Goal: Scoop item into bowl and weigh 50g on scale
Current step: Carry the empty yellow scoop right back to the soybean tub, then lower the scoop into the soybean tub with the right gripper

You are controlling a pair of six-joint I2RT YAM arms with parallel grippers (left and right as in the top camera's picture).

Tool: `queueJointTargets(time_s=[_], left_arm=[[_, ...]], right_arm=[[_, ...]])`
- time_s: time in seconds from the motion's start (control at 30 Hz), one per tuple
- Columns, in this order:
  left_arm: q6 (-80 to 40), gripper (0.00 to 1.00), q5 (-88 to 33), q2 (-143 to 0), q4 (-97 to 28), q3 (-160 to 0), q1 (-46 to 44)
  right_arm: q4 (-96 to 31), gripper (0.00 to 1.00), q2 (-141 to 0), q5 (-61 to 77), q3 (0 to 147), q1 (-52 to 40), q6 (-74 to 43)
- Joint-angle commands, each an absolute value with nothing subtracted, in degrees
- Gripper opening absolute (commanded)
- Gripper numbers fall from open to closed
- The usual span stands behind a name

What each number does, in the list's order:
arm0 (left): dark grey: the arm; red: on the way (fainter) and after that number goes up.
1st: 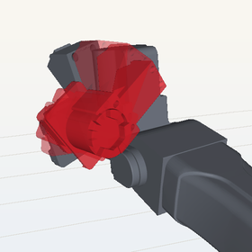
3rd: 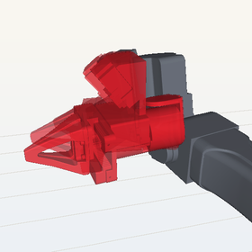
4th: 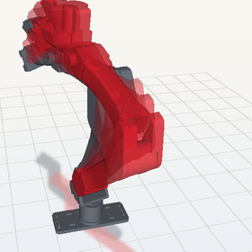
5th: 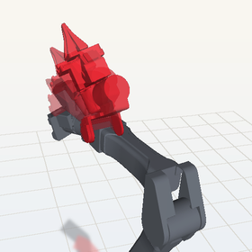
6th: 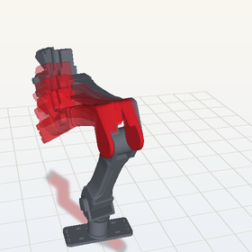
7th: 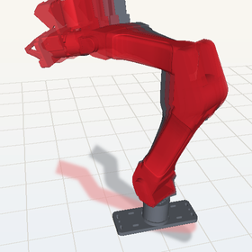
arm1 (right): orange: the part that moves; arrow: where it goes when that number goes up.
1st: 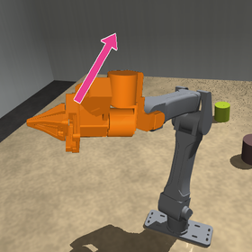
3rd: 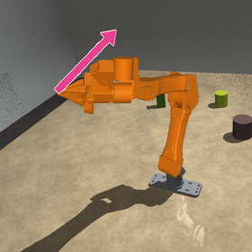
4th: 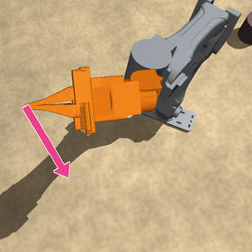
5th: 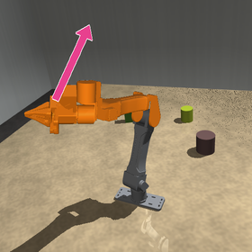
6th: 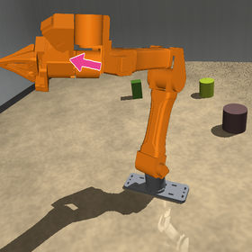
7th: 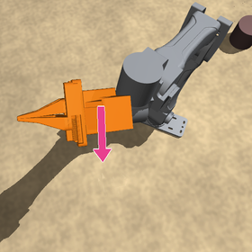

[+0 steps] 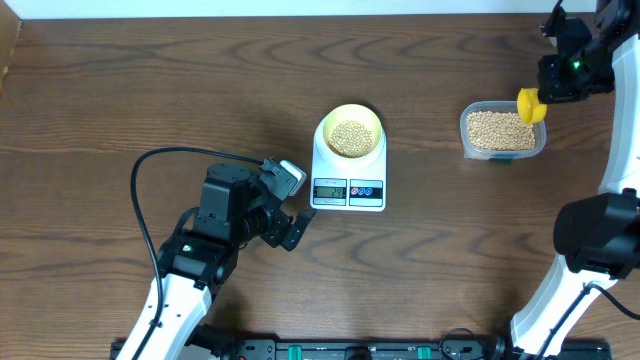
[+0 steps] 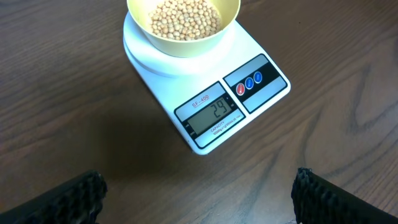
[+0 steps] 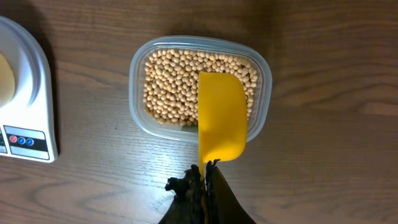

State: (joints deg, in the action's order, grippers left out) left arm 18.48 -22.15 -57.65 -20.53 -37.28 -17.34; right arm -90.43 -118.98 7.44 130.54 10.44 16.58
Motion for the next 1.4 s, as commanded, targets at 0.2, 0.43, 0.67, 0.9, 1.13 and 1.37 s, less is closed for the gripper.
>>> queueJointTargets(time_s=[0.2, 0.43, 0.67, 0.9, 1.13, 1.37], left_arm=[[19.27, 0.98, -21.85, -57.71, -20.49, -37.45, -17.10], [19.27, 0.97, -21.82, -57.71, -20.49, -37.45, -17.10], [19.27, 0.98, -21.82, -57.71, -20.47, -37.45, -17.10], [19.27, 0.97, -21.82, -57.71, -20.49, -37.45, -17.10], [19.27, 0.98, -21.82, -57.71, -20.47, -37.45, -17.10], [19.27, 0.98, -21.82, -57.71, -20.47, -37.45, -17.10]], right_arm=[[-88.49, 0.01, -118.32, 6.11, 129.58, 10.37, 17.39], [-86.70, 0.01, -118.32, 6.04, 127.48, 10.28, 16.53], [-82.83, 0.01, -118.34, 4.40, 121.69, 9.37, 16.12], [-77.93, 0.01, -118.34, 1.41, 116.71, 8.60, 15.73], [-74.87, 0.01, -118.34, 3.95, 111.04, 8.58, 12.40], [-71.96, 0.01, -118.34, 16.84, 107.20, 8.60, 12.19]])
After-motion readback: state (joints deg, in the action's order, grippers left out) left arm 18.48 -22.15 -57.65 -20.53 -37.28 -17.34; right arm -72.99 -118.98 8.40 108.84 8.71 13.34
